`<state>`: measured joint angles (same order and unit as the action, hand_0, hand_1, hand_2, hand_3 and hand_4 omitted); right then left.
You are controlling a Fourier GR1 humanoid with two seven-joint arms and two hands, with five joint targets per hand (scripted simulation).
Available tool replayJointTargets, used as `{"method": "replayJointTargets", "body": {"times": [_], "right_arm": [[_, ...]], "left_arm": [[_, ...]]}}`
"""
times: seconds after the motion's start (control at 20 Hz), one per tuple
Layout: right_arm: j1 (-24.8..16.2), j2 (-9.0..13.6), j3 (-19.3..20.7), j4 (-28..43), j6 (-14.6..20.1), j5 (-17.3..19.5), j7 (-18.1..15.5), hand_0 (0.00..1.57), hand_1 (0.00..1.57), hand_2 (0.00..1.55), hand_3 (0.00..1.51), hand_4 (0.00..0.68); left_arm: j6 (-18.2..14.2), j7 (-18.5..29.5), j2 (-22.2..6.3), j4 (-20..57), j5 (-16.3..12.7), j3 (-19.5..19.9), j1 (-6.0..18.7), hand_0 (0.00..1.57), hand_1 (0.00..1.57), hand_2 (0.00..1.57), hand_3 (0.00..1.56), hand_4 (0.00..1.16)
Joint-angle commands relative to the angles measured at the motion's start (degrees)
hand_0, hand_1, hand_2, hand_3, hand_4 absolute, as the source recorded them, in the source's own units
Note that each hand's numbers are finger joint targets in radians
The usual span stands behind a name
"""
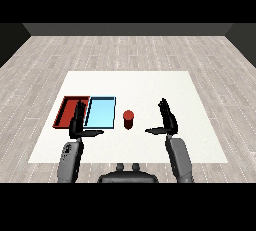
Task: Pick the red can and put it in the red box
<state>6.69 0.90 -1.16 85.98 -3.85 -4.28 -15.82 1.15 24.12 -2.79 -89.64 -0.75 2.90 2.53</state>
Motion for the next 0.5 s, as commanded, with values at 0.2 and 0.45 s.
{"method": "replayJointTargets", "body": {"times": [0.2, 0.45], "right_arm": [[4.5, -0.9, -1.0, -11.2, 0.0, -3.9, -4.9, 0.0, 0.0, 0.0, 0.0, 0.0], [6.6, -0.9, -3.4, -15.7, 2.3, -5.8, -5.7, 0.0, 0.0, 0.0, 0.0, 0.0]], "left_arm": [[1.4, 1.4, 0.3, 1.9, -2.0, 0.7, -0.2, 0.0, 0.0, 0.0, 0.0, 0.0], [0.2, 0.7, 0.9, 0.4, -1.7, 0.4, -1.2, 0.0, 0.0, 0.0, 0.0, 0.0]]}}
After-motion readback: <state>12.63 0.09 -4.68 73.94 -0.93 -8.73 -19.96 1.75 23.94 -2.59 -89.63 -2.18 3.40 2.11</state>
